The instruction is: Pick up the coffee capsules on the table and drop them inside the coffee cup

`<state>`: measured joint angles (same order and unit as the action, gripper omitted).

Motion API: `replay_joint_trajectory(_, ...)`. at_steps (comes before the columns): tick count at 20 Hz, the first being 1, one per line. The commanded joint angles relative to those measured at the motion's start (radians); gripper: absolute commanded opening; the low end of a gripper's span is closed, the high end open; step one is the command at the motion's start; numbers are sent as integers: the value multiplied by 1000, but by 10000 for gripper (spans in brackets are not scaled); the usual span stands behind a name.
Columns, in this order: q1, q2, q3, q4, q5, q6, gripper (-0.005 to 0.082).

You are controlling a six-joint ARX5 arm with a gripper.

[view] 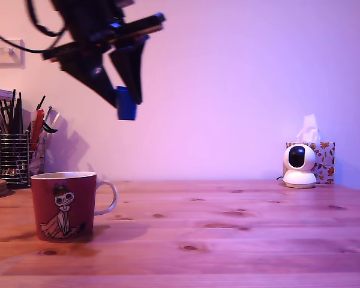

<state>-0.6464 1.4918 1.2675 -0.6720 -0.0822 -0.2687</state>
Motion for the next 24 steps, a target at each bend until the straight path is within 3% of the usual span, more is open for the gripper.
replay_joint_trajectory(1,14,-27,-54,20,-6,-12,212)
replay_joint_trajectory(17,137,-61,-236,81,-4,-9,212)
replay_joint_trajectory(24,169,-130,-317,120,31,-8,212)
